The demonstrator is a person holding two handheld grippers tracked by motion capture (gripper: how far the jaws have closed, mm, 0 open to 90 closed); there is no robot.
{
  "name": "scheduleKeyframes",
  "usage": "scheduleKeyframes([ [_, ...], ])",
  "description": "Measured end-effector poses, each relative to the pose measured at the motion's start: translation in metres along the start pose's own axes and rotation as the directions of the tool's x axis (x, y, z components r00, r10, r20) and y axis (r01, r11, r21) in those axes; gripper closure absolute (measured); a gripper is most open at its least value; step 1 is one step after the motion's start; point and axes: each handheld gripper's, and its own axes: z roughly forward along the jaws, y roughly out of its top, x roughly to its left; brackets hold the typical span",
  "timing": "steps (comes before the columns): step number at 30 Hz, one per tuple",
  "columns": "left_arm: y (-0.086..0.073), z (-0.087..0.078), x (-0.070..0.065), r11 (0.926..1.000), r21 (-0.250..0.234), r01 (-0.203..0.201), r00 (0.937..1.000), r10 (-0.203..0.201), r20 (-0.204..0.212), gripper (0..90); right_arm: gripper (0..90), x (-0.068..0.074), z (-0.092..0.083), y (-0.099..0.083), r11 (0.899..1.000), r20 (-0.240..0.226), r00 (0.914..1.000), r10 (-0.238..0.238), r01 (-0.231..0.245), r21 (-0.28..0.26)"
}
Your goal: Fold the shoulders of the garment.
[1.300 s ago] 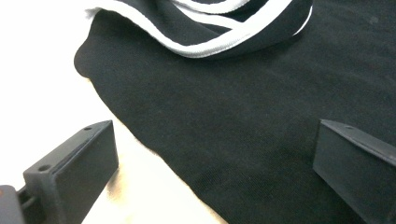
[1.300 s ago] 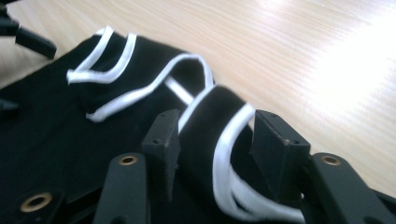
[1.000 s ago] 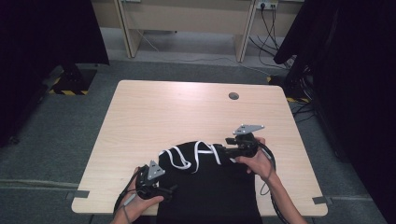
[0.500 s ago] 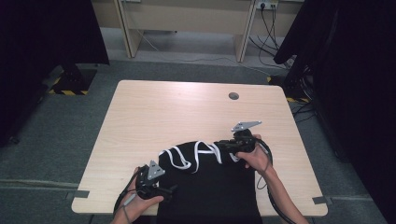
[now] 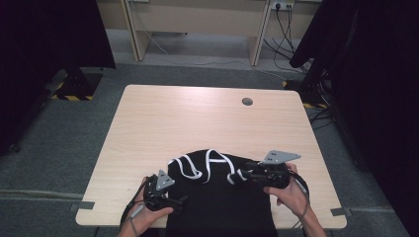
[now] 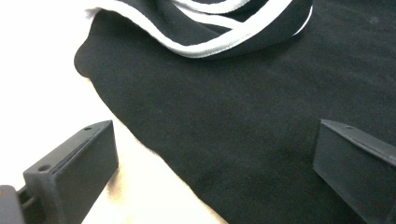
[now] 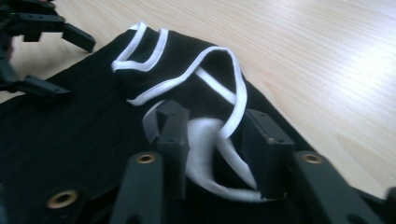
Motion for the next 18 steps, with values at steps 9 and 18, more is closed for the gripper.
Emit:
scheduleKeyframes([
  [9,0.000,0.000,0.000,1.0000,0.000,0.000,1.0000,0.000,0.000,0.0,57.5,-0.017,-0.009,-0.010,0.999,0.109,0.9940,0.006,-0.011,0.044],
  [18,0.000,0.000,0.000,1.0000,0.000,0.000,1.0000,0.000,0.000,0.0,56.7,-0.052,0.005,-0.028,0.987,0.231,0.9724,0.035,-0.070,0.144],
])
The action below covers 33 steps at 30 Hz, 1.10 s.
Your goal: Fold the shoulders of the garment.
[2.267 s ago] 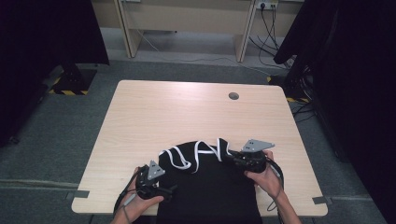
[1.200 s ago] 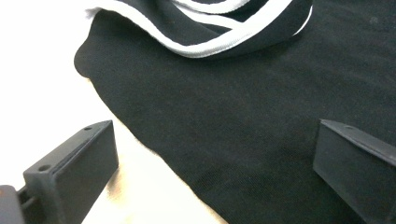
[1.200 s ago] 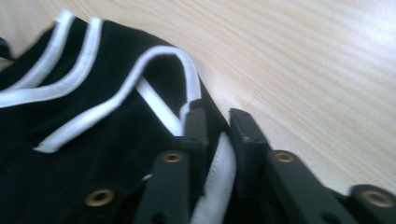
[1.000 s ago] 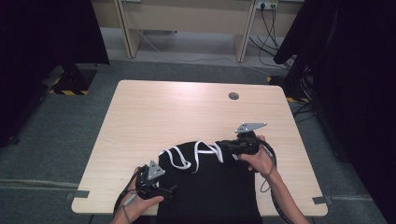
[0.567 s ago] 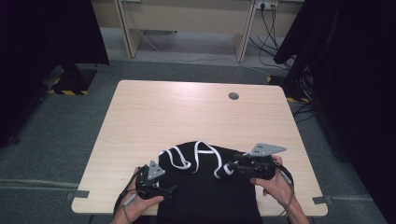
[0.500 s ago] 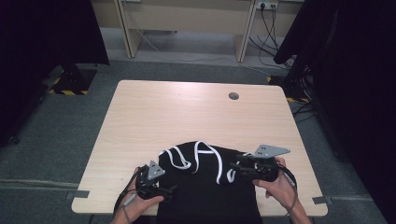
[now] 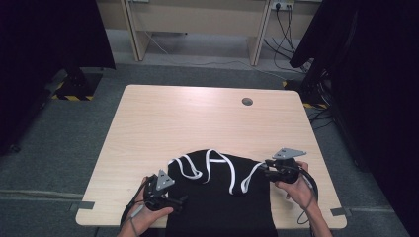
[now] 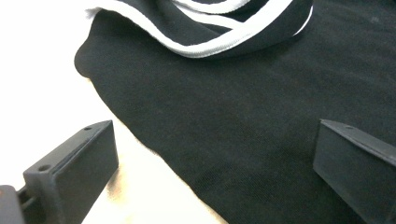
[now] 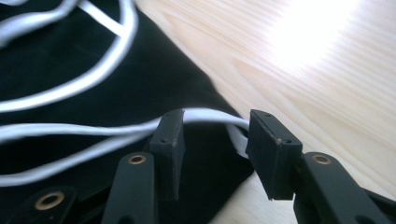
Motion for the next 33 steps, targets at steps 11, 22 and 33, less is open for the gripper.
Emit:
scheduleKeyframes([
  [11,0.000,0.000,0.000,1.0000,0.000,0.000,1.0000,0.000,0.000,0.0,57.0,-0.039,0.029,0.018,0.997,0.094,0.9933,0.067,-0.070,0.026],
  [22,0.000,0.000,0.000,1.0000,0.000,0.001,1.0000,-0.001,-0.001,0.0,55.9,-0.029,0.010,0.018,0.999,0.038,0.9982,0.047,-0.047,0.011],
  [33,0.000,0.000,0.000,1.0000,0.000,0.002,1.0000,-0.002,-0.001,0.0,53.3,-0.029,0.027,0.005,0.997,0.031,0.9968,0.074,-0.075,0.029],
])
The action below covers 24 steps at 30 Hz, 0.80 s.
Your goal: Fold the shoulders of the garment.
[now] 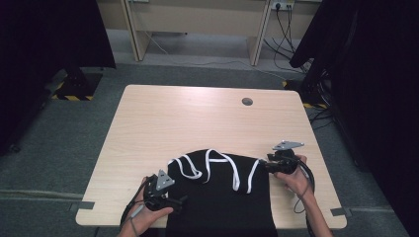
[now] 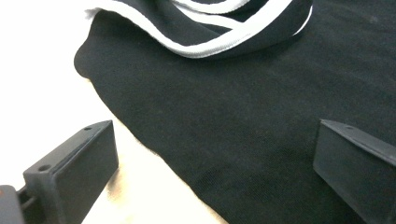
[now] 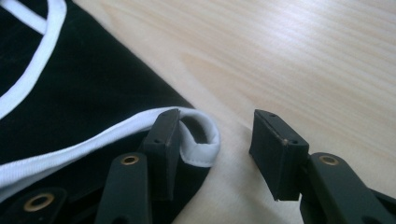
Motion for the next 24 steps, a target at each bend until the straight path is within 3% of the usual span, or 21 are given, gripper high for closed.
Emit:
scheduleKeyframes([
  [9,0.002,0.002,0.004,0.9998,0.002,0.018,0.9997,-0.018,-0.018,0.0,53.4,-0.006,0.008,0.008,1.000,0.034,0.9994,0.013,-0.013,-0.007],
  [24,0.016,0.016,0.027,0.9987,-0.002,0.051,0.9974,-0.051,-0.051,0.0,53.3,-0.017,0.026,0.028,0.999,0.063,0.9971,0.043,-0.042,-0.010],
])
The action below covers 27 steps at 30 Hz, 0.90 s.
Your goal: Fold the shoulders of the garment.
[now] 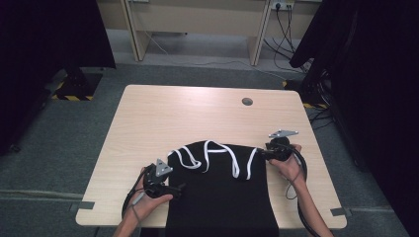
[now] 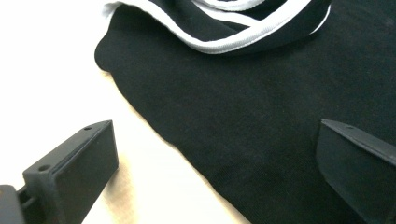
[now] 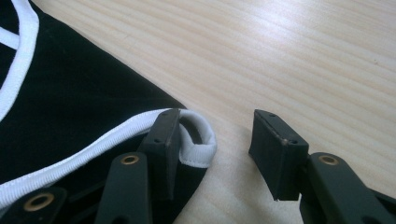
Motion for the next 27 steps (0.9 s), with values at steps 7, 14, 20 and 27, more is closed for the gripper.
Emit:
scheduleKeyframes([
  [7,0.005,0.004,0.007,1.0000,0.001,0.007,1.0000,-0.007,-0.006,0.0,49.0,-0.001,0.001,0.000,1.000,0.008,0.9999,0.009,-0.009,-0.007],
  [14,0.005,0.004,0.007,1.0000,0.000,0.006,1.0000,-0.006,-0.005,0.0,39.3,-0.001,-0.010,-0.002,0.999,-0.018,0.9996,0.024,-0.024,-0.035],
  [20,0.005,0.004,0.007,1.0000,0.000,0.004,1.0000,-0.004,-0.002,0.0,36.5,0.008,-0.023,-0.004,0.998,-0.047,0.9989,0.009,-0.012,-0.065],
  [27,0.005,0.004,0.007,1.0000,0.000,0.003,1.0000,-0.003,-0.001,0.0,35.1,0.015,-0.024,-0.008,0.998,-0.075,0.9972,-0.002,-0.002,-0.064],
])
